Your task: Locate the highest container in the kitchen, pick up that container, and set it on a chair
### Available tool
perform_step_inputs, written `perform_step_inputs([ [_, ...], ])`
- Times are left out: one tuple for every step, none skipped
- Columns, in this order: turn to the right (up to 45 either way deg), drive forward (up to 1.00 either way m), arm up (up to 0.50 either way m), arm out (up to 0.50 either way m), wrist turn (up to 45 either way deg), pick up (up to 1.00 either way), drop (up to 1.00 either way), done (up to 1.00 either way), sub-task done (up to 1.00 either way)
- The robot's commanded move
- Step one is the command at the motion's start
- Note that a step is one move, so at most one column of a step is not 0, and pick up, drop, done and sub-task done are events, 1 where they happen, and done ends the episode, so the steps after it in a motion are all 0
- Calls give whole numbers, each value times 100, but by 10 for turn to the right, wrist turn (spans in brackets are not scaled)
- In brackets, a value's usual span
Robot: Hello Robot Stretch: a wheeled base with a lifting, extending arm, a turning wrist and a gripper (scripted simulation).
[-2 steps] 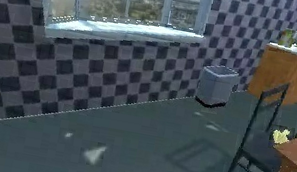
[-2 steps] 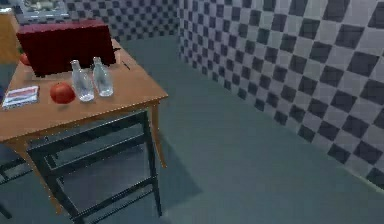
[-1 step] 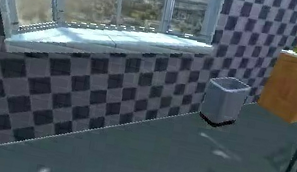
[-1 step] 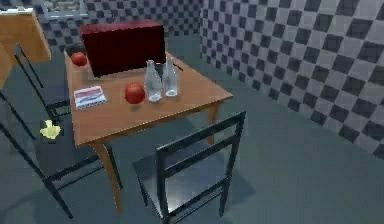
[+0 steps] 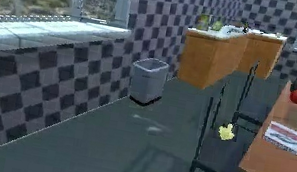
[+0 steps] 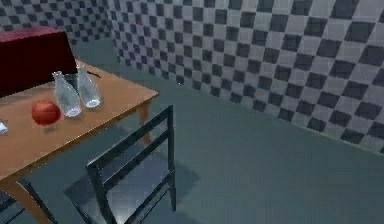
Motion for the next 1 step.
perform_step_inputs([
  [0,100,0,0,0,0,0,0,0],
])
